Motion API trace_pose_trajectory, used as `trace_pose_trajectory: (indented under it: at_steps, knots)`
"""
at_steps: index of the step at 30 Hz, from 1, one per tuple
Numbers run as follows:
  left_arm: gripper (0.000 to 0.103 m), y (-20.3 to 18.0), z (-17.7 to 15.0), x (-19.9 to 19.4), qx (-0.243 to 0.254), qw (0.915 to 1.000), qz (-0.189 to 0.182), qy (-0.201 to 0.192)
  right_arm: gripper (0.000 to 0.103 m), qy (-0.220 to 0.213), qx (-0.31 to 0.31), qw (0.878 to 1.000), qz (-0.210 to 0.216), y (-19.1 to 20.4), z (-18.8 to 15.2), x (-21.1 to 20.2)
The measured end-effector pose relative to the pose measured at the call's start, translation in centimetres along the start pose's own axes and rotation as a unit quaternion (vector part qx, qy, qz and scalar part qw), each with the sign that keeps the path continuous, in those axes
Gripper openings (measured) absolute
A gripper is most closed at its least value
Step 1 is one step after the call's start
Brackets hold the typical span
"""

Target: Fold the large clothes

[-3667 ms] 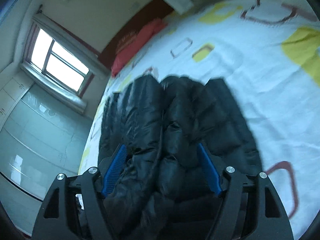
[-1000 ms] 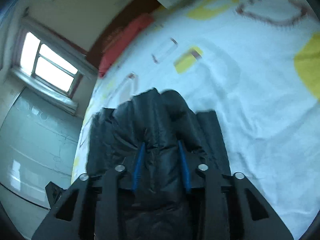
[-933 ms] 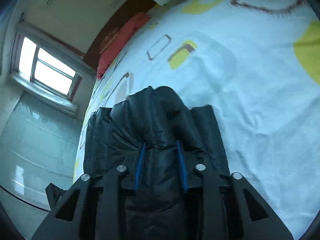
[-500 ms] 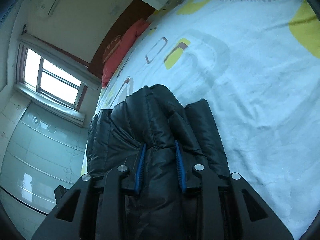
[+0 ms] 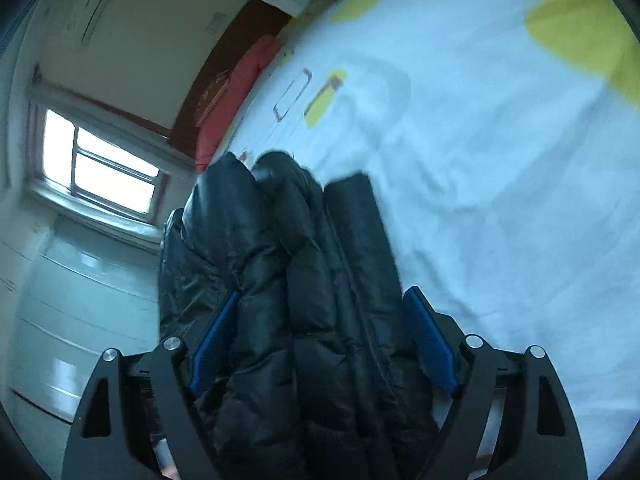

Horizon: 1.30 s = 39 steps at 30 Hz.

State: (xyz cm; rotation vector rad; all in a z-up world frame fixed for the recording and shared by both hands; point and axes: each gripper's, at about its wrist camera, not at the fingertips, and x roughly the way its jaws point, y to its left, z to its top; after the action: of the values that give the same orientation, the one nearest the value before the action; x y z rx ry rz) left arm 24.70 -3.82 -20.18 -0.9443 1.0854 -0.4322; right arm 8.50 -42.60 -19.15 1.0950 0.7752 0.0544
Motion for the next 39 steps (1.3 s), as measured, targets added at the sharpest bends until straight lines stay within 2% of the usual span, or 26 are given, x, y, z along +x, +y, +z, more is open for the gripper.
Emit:
trace_pose_trajectory:
  at_steps: [5, 13, 19, 20, 25, 33, 39]
  knots:
    - [0.098, -0.3, -0.3, 1.3, -0.007, 0.9997, -0.017, 0.014, 0.084, 0.012, -0.019, 1.000, 0.015, 0.3, 0.1, 0.8]
    - [0.098, -1.4, -0.8, 2.1, 0.028, 0.9995, -0.002, 0.014, 0.084, 0.030, -0.045, 0.998, 0.012, 1.1, 0.7, 2.2]
    - [0.092, -2.4, -1.2, 2.3, 0.044, 0.9989, 0.013, 0.009, 0.071, 0.024, -0.058, 0.998, 0.010, 1.8, 0.3, 2.9]
    - [0.091, -2.4, -1.3, 2.2, 0.046, 0.9988, 0.014, 0.008, 0.066, 0.025, -0.057, 0.998, 0.014, 1.8, 0.2, 3.0]
    - [0.086, -2.6, -1.5, 2.1, 0.053, 0.9984, 0.018, 0.004, 0.056, 0.023, -0.046, 0.998, 0.033, 1.7, -0.1, 3.2]
    - [0.078, -3.6, -2.2, 1.9, 0.072, 0.9972, 0.017, -0.004, 0.047, 0.003, -0.044, 0.998, 0.054, 1.3, -0.9, 2.5]
    - [0.075, -4.4, -2.3, 0.2, 0.095, 0.9953, 0.010, -0.015, 0.041, -0.013, -0.055, 0.996, 0.070, 3.0, -1.8, 2.2]
